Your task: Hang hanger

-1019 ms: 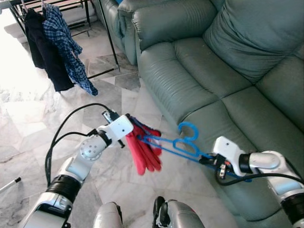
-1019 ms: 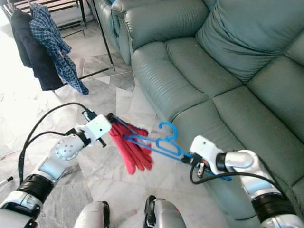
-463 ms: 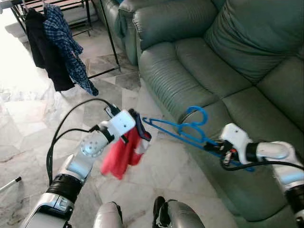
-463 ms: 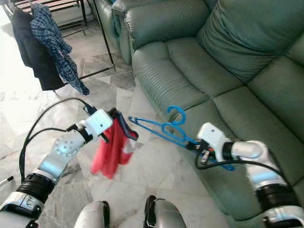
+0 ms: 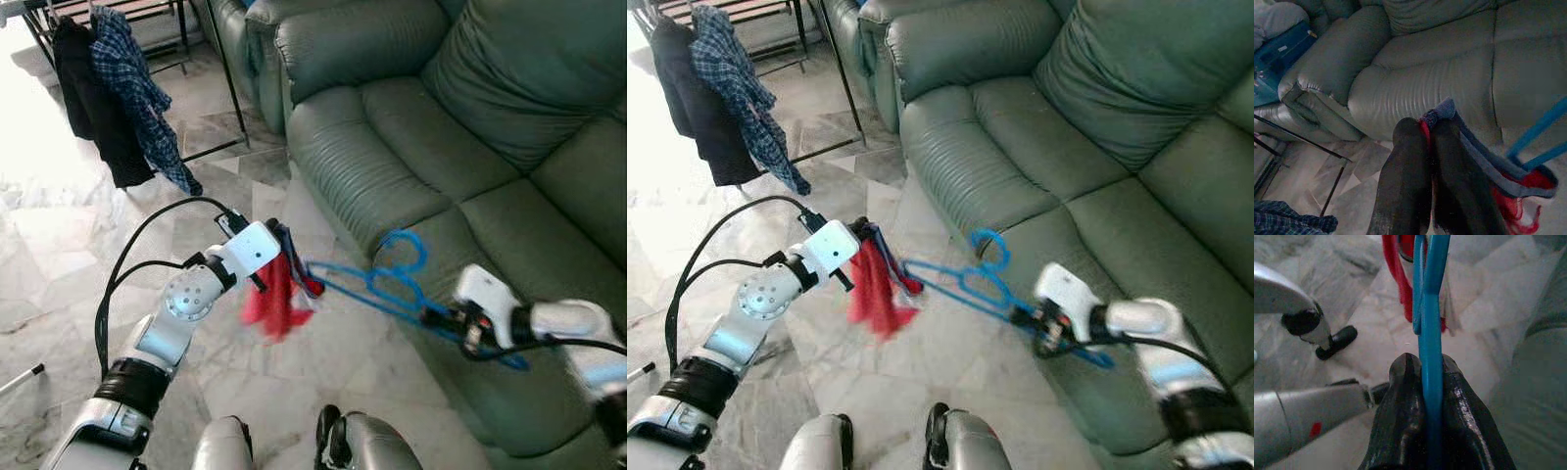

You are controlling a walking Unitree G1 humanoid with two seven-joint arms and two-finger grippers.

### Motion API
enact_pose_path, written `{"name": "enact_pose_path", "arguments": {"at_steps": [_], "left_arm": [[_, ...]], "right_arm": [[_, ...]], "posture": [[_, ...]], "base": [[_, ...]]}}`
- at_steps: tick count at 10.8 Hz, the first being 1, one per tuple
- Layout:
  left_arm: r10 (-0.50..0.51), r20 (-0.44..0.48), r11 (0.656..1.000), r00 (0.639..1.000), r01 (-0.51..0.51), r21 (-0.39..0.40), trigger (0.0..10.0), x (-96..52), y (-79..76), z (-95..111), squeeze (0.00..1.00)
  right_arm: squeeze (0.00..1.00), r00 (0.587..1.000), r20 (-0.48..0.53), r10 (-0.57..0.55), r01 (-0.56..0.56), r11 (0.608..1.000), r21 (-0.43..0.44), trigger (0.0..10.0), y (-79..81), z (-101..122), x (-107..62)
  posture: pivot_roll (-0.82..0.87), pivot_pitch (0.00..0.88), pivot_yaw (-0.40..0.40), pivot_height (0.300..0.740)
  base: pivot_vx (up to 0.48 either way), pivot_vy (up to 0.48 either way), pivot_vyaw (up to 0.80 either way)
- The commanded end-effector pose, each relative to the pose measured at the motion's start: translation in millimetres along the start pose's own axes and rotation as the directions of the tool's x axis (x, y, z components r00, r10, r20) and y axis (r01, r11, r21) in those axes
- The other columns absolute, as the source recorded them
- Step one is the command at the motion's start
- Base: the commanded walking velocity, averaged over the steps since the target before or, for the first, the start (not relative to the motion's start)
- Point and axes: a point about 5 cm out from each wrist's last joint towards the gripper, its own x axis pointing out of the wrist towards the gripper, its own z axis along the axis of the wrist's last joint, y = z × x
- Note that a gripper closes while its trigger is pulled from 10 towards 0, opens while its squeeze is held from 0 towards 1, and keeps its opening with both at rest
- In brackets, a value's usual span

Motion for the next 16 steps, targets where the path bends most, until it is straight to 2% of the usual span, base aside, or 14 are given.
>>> {"name": "enact_pose_path", "arguments": {"at_steps": [1, 3, 9, 11, 13, 16], "left_arm": [[0.001, -0.004, 1.0, 1.0, -0.001, 0.003, 10.0, -2.1, -1.0, -0.4, 0.0], [0.002, -0.002, 1.0, 1.0, -0.002, 0.006, 10.0, -1.0, 0.2, 1.3, 0.0], [-0.013, -0.011, 1.0, 1.0, 0.013, 0.002, 10.0, -1.7, -3.9, -0.4, 0.0], [-0.016, -0.013, 1.0, 1.0, 0.016, 0.001, 10.0, -1.9, -4.6, -0.8, 0.0], [-0.015, -0.012, 1.0, 1.0, 0.015, -0.001, 10.0, -1.7, -5.2, -0.5, 0.0], [-0.019, -0.01, 1.0, 1.0, 0.019, -0.002, 10.0, -1.6, -4.5, 0.6, 0.0]], "right_arm": [[0.0, 1.0, 0.002, 0.011, -0.01, 1.0, -0.009, 10.0, -0.5, 1.7, -5.1], [0.0, 0.999, -0.042, -0.018, 0.017, 0.999, -0.032, 10.0, -5.6, -1.8, -13.9], [0.0, 0.999, -0.042, -0.008, 0.007, 0.999, -0.034, 10.0, -14.1, 6.0, -29.0], [0.0, 0.999, -0.043, 0.013, -0.014, 1.0, -0.024, 10.0, -11.3, 5.0, -28.0], [0.0, 0.996, -0.051, 0.07, -0.07, 0.998, -0.006, 10.0, -1.6, 1.4, -22.1], [0.0, 0.997, -0.064, 0.051, -0.052, 0.999, -0.01, 10.0, -2.4, -0.5, -22.4]], "posture": [[-0.06, 0.18, -0.05, 0.74], [-0.07, 0.183, -0.051, 0.74], [-0.07, 0.187, -0.053, 0.74], [-0.07, 0.188, -0.054, 0.74], [-0.07, 0.189, -0.055, 0.74], [-0.07, 0.19, -0.055, 0.74]], "base": [[0.0, 0.0, 0.0], [0.0, 0.0, 0.0], [0.0, 0.0, 0.0], [0.0, 0.0, 0.0], [0.0, 0.0, 0.0], [0.0, 0.0, 0.0]]}}
